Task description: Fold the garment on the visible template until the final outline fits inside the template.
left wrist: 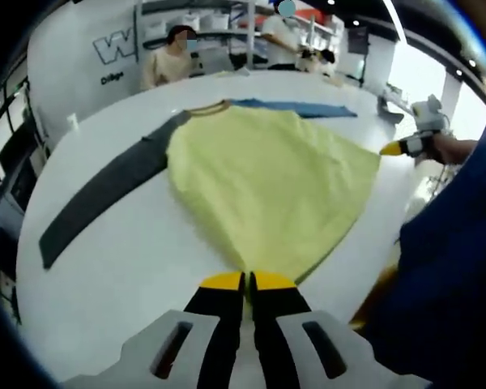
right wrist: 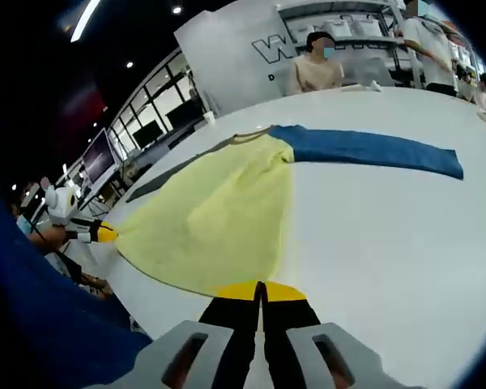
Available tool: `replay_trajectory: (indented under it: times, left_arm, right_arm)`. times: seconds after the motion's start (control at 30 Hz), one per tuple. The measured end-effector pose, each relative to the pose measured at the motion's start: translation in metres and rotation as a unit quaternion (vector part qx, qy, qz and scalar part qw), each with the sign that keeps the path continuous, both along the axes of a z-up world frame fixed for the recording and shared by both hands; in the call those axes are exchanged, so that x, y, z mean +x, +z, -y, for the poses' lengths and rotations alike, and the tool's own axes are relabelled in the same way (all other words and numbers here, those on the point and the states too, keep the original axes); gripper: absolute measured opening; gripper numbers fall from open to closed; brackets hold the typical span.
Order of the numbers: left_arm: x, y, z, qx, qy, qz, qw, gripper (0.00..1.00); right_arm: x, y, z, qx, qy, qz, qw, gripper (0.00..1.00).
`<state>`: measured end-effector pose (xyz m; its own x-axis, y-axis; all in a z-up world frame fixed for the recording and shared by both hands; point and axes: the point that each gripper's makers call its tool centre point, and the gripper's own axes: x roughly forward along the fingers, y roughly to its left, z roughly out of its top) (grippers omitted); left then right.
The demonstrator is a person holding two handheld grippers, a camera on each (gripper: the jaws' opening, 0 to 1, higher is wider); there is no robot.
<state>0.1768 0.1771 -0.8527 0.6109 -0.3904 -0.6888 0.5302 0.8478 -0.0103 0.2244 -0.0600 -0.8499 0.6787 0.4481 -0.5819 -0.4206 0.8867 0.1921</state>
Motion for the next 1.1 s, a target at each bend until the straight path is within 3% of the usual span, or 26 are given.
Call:
replay_trajectory:
  times: [0.37, 0.53, 0.6, 0.87, 1.0, 1.1]
  left_arm:
    - [0.001, 0.01, -0.009, 0.002, 0.01, -0.002, 0.9999, 0.0]
    - [0.005, 0.011, -0.021, 0.01, 0.007, 0.001, 0.9999, 0.0]
    - [0.006, 0.013, -0.028, 0.016, 0.002, -0.001, 0.9999, 0.0]
    - [0.006, 0.017, -0.04, 0.02, -0.014, -0.02, 0.9995, 0.0]
    - [0.005, 0.019, -0.039, 0.011, -0.02, -0.03, 0.9993, 0.0]
    - [0.004, 0.02, -0.039, 0.011, -0.024, -0.032, 0.9991, 0.0]
  right_arm:
    - [-0.001, 0.012, 0.024, 0.03, -0.034, 0.002, 0.999, 0.1]
    - [-0.006, 0.016, 0.043, 0.035, -0.036, -0.006, 0.9987, 0.08]
    - [-0.011, 0.018, 0.055, 0.037, -0.036, -0.014, 0.9986, 0.0]
    - [-0.027, 0.023, 0.084, 0.046, -0.031, -0.042, 0.9976, 0.0]
    - [-0.035, 0.025, 0.092, 0.056, -0.035, -0.056, 0.9963, 0.0]
    - [-0.043, 0.012, 0.08, 0.06, -0.043, -0.066, 0.9951, 0.0]
